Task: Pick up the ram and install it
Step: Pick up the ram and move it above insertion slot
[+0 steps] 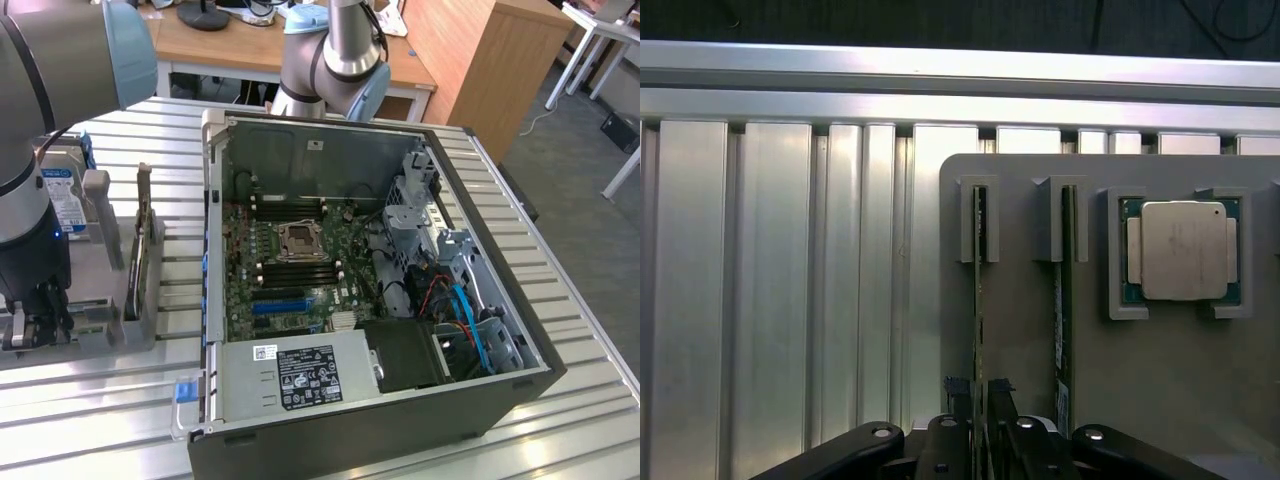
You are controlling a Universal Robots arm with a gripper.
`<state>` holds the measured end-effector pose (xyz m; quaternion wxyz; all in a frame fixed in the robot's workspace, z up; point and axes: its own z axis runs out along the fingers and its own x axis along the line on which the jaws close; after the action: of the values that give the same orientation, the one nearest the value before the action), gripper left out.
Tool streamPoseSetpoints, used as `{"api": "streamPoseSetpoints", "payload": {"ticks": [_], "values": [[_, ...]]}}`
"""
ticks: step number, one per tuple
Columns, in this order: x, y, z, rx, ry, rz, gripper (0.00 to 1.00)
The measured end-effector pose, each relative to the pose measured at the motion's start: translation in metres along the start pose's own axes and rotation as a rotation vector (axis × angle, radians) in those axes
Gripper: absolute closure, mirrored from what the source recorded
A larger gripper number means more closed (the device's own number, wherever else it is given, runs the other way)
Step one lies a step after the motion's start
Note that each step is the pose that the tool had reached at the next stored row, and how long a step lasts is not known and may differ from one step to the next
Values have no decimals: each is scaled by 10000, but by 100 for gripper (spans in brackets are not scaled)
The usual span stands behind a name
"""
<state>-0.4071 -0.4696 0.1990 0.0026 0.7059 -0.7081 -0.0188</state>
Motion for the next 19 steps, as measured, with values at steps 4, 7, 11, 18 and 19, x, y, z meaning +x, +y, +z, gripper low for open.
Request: {"api": "streamPoseSetpoints", "payload": {"ticks": [4, 7, 11, 18, 19], "values": [[0, 0, 0, 0, 0, 0, 79], [0, 0, 0, -1, -1, 1, 80], [0, 0, 0, 0, 0, 0, 88], [0, 0, 0, 0, 0, 0, 88], [0, 0, 0, 0, 1, 0, 88]]}}
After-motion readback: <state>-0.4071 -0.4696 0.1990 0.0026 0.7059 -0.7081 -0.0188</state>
